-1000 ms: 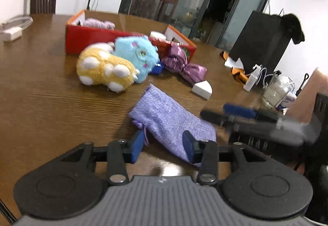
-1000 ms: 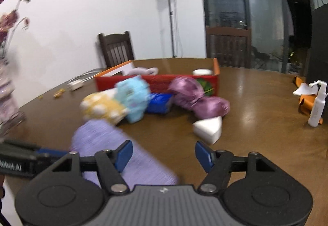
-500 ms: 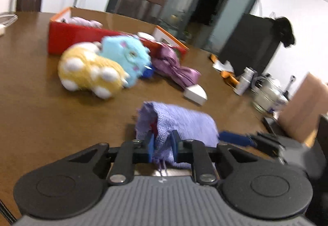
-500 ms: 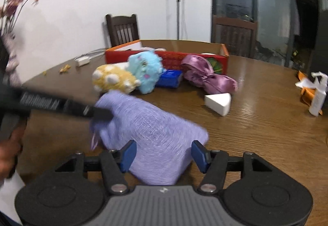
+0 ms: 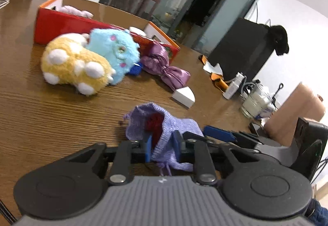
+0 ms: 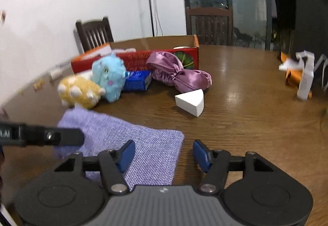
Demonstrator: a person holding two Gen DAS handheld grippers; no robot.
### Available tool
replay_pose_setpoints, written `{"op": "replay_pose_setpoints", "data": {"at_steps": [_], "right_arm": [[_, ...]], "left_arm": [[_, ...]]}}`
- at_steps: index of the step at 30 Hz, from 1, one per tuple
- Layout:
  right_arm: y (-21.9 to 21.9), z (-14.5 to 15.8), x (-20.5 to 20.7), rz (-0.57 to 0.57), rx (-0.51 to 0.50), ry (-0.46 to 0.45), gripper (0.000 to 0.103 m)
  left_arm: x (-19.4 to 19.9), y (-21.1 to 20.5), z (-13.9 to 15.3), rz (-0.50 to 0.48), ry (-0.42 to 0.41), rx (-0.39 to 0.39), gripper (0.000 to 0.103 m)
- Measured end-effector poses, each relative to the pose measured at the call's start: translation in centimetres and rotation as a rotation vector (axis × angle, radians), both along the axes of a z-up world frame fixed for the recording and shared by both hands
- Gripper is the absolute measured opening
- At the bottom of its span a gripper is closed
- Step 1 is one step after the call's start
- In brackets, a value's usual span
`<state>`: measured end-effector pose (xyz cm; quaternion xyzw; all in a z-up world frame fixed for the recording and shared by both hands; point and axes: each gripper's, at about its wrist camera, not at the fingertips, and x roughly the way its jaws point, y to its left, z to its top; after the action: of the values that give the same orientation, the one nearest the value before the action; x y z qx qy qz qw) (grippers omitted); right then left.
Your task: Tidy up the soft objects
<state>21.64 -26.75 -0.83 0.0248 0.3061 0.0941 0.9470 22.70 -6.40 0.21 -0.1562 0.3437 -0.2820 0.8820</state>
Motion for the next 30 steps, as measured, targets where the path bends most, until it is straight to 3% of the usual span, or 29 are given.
{"op": "replay_pose_setpoints", "data": {"at_steps": [3,5,10,16,22,26,30], "right_arm": [[0.7,0.1,0.0,0.03,-0.025,-0.007,0.033],[0.6,0.2,0.0,0.052,-0.01,-0.006,0.011],[-0.3,2.0,-0.2,0.091,0.129,-0.041,0.011],[-1.2,5.9,2.9,0.133,0.242,-0.095,0.012],[0.0,10.4,9.5,0.179,0.218,-0.171,0.012],[2.1,11.7,16.2,0.216,0.229,-0.146,0.012],[5.7,10.4,22.6,0.23,0.174,-0.091,0.013]], "left_arm": [[0.0,-0.2,-0.1,-0.015,0.005,-0.003,0.014],[0.0,0.2,0.1,-0.026,0.015,-0.023,0.012],[-0.3,1.6,2.7,-0.103,-0.041,-0.14,0.011],[2.6,2.8,7.0,-0.073,-0.177,-0.099,0.01],[8.6,4.6,10.4,-0.023,-0.253,-0.081,0.01],[14.0,5.9,11.1,0.016,-0.239,-0.024,0.01],[19.0,7.2,9.9,0.065,-0.169,0.074,0.01]]}}
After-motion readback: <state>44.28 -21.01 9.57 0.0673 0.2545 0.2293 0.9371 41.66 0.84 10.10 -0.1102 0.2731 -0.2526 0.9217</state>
